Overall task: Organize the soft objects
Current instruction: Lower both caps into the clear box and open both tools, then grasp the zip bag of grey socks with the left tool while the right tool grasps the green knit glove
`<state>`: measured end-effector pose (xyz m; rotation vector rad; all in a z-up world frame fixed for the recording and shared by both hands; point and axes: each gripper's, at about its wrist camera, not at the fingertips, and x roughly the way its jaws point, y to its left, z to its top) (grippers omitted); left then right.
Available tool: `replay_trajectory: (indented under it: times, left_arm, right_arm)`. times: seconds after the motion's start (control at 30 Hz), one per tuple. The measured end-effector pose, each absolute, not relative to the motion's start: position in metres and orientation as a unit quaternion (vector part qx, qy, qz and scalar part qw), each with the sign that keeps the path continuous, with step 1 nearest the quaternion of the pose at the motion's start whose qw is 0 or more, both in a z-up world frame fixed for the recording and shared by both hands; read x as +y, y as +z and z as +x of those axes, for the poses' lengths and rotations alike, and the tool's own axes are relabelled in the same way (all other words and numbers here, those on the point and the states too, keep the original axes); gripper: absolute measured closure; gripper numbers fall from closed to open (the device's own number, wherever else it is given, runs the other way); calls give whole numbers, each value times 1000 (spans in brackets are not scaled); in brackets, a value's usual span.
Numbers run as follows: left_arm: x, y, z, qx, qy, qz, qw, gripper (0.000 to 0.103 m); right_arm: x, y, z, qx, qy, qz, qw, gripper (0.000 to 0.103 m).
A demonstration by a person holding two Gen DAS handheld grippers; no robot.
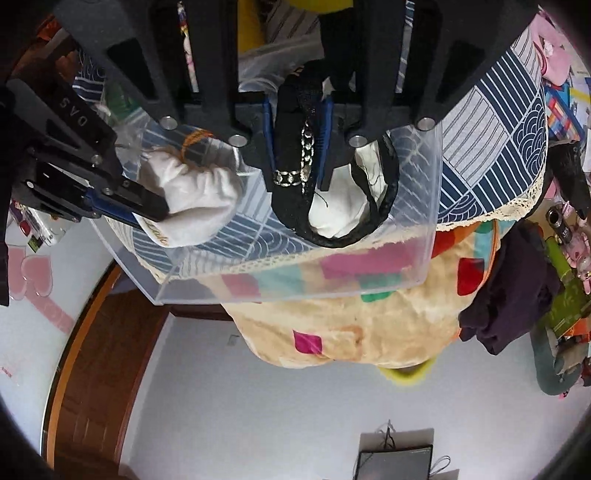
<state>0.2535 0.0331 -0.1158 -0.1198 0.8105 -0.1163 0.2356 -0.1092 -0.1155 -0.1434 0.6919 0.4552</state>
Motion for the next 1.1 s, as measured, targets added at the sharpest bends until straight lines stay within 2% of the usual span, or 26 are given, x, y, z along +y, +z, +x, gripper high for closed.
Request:
replay_trajectory:
  times: [0.07,0.2,0.33,0.47,0.63,0.7,0.73,0.93,1.1]
  left_arm:
    - [32,-112,249,390,-58,-57,917,75]
    - [30,-98,234,370,-60,-52,926,61]
    - [27,-77,215,336,-55,-40,939,48]
    - [27,-57,195,304,-53,-40,950,42]
    - [26,-37,168,271,-47,-42,961,31]
    - [25,-33,157,260,-44,-41,964,28]
    - [25,-31,151,255,-43,-40,965,26]
    - [27,-35,121,244,-33,-35,969,13]
    - [25,-55,110,266,-36,-30,963,11]
  right_arm:
    - [-109,-113,234,334,221,-75,913,87]
    - [-115,-104,226,318,217,-76,920,67]
    - [-121,-91,217,300,215,-68,927,60]
    - [-129,-76,205,274,217,-51,935,50]
    - [-137,-62,188,249,229,-32,941,46]
    - [-139,-59,180,238,233,-25,943,33]
    - [-140,-58,176,231,232,-22,945,31]
    - [-144,-63,157,221,228,-21,948,22]
    - [-148,-78,149,238,222,-27,945,22]
